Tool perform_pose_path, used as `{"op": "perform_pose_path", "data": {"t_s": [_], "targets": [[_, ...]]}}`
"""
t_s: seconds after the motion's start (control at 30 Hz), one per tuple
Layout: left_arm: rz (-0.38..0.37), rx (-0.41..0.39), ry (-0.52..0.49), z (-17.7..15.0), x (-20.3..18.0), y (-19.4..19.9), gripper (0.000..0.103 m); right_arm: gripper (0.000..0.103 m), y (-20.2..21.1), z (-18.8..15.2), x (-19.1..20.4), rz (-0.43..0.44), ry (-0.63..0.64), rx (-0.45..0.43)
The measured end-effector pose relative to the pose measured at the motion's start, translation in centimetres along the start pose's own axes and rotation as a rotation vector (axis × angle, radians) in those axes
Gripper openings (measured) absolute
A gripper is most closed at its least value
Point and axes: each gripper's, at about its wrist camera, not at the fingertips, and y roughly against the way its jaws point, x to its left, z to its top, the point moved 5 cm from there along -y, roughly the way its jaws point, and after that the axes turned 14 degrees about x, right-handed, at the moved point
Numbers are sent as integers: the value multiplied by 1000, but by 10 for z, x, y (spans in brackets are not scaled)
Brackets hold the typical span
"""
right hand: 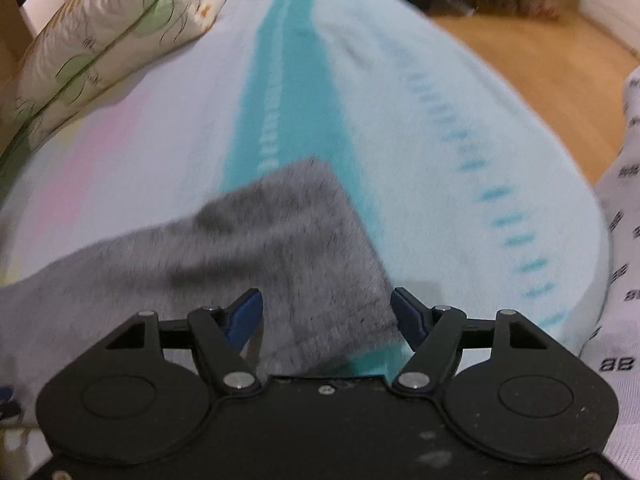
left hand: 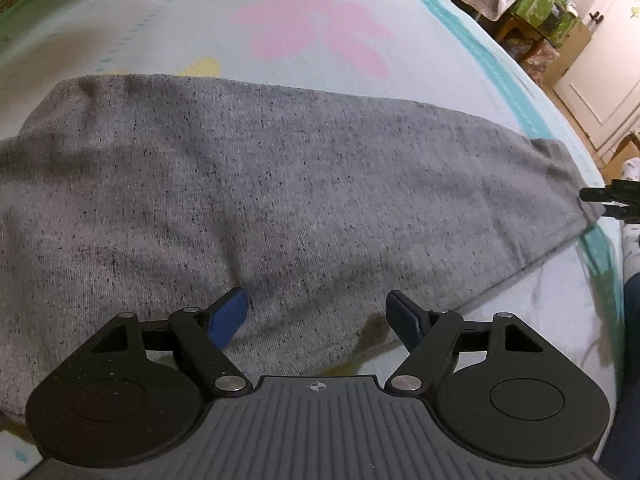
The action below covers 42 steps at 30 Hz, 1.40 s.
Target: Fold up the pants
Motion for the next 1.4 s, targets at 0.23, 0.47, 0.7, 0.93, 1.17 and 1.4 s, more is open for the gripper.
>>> {"op": "perform_pose_path", "data": {"t_s": [0.23, 0.47, 0.7, 0.93, 1.17, 1.4], "targets": [[3, 1, 8, -1, -2, -1, 75, 72, 13, -12, -4, 0, -63, 26], [24, 2, -15, -2, -7, -3, 79, 72, 18, -30, -10, 87, -180, 58], [-8, 2, 35, 1, -3, 2, 79, 46, -5, -12, -4, 191, -253, -71], [-88, -39, 8, 49, -39, 8, 79, 15, -5, -11, -3, 264, -295, -162], [-79, -49, -82, 119, -98, -27, 79, 14, 40, -1, 15, 264, -171, -236], [81, -10, -142, 127, -115, -71, 89, 14, 73, 8, 48, 250, -55, -286]]}}
